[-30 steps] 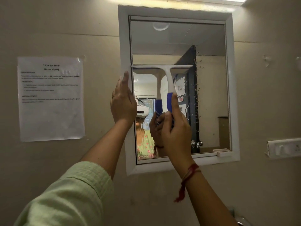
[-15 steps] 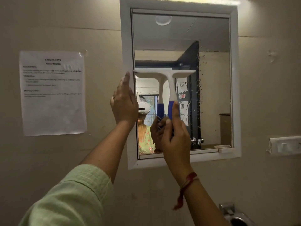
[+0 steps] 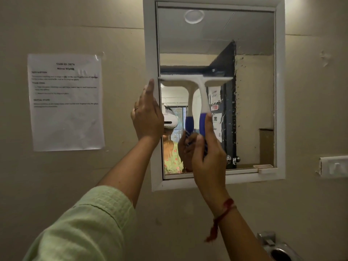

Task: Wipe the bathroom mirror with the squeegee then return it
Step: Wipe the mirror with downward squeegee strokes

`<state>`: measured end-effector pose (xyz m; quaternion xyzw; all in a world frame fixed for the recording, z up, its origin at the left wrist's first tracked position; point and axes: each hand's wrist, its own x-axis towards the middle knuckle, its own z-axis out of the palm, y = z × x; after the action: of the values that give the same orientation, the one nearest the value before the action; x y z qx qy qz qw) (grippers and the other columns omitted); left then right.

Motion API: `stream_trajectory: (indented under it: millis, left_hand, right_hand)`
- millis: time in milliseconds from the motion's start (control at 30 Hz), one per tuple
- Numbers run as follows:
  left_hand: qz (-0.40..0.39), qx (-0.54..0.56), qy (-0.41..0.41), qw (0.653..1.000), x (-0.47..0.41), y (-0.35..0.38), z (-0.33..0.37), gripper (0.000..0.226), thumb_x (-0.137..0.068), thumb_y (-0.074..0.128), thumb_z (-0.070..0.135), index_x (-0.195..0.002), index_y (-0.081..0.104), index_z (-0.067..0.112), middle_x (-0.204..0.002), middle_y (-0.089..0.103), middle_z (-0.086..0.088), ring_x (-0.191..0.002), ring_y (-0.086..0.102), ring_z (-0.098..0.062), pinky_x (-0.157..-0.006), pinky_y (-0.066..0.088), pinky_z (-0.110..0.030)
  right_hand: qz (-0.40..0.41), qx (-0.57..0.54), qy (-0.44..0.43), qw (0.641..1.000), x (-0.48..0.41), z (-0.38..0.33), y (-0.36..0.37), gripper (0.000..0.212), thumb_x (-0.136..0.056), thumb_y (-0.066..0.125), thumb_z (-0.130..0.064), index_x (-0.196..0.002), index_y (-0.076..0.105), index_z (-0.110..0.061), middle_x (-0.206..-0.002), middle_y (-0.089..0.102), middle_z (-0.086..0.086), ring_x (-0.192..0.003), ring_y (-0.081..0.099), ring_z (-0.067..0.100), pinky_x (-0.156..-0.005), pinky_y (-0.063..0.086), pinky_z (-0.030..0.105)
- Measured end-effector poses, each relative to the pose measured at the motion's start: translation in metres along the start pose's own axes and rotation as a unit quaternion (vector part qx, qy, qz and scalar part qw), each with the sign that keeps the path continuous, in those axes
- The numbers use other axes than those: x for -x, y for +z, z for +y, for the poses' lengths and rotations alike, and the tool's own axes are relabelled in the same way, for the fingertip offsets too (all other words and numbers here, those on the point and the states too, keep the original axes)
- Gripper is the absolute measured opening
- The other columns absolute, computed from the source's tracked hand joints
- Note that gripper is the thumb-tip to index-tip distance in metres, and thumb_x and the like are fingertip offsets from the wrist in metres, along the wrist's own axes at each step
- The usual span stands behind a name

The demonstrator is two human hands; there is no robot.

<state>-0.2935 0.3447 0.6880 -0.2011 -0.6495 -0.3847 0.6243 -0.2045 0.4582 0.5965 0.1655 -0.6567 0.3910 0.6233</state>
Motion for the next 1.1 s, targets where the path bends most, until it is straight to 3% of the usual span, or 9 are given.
stream_trajectory:
  millis: [100, 333, 633, 867, 1100]
  left_hand:
    - [0.008, -0.003, 0.000, 1.000, -0.001, 0.001, 0.001, 0.046, -0.096, 0.030, 0.022, -0.142, 0.031, 0.022, -0.137, 0.050, -0.009, -0.122, 0.049, -0.028, -0.098, 0.039, -0.051]
    - [0.009, -0.012, 0.003, 1.000, -0.001, 0.003, -0.003, 0.048, -0.095, 0.028, 0.026, -0.143, 0.030, 0.025, -0.139, 0.049, -0.005, -0.123, 0.048, -0.027, -0.097, 0.040, -0.050]
    - [0.007, -0.007, 0.007, 1.000, -0.002, 0.004, -0.005, 0.046, -0.098, 0.029, 0.024, -0.143, 0.029, 0.023, -0.140, 0.047, -0.007, -0.121, 0.049, -0.026, -0.097, 0.043, -0.047]
    - [0.009, -0.004, 0.009, 1.000, -0.002, 0.004, -0.005, 0.045, -0.098, 0.029, 0.021, -0.143, 0.029, 0.022, -0.141, 0.047, -0.006, -0.122, 0.048, -0.024, -0.097, 0.044, -0.044]
    - [0.015, -0.003, 0.017, 1.000, -0.002, 0.004, -0.007, 0.044, -0.099, 0.030, 0.020, -0.143, 0.031, 0.021, -0.142, 0.045, -0.003, -0.125, 0.046, -0.021, -0.098, 0.038, -0.030]
  right_hand:
    - [0.003, -0.001, -0.005, 1.000, -0.016, -0.003, 0.002, 0.052, -0.098, 0.035, -0.028, -0.145, 0.013, -0.031, -0.085, 0.057, 0.005, -0.069, 0.054, 0.008, -0.065, 0.053, 0.026]
    - [-0.028, 0.027, -0.007, 0.999, 0.053, 0.019, -0.009, 0.051, -0.099, 0.031, -0.035, -0.144, 0.008, -0.042, -0.085, 0.052, 0.000, -0.057, 0.045, 0.004, -0.050, 0.041, 0.015]
    - [-0.002, 0.032, -0.013, 0.999, 0.016, 0.014, -0.005, 0.051, -0.098, 0.031, -0.032, -0.147, 0.018, -0.027, -0.080, 0.048, -0.005, -0.062, 0.048, 0.005, -0.054, 0.045, 0.017]
    - [-0.032, -0.026, 0.022, 0.999, 0.079, 0.023, -0.004, 0.051, -0.096, 0.032, -0.034, -0.144, 0.013, -0.033, -0.087, 0.053, 0.002, -0.057, 0.044, 0.004, -0.052, 0.044, 0.017]
    - [-0.026, -0.020, 0.007, 0.999, 0.031, 0.019, -0.007, 0.050, -0.098, 0.030, -0.036, -0.144, 0.010, -0.040, -0.079, 0.047, -0.010, -0.062, 0.047, 0.009, -0.054, 0.049, 0.032]
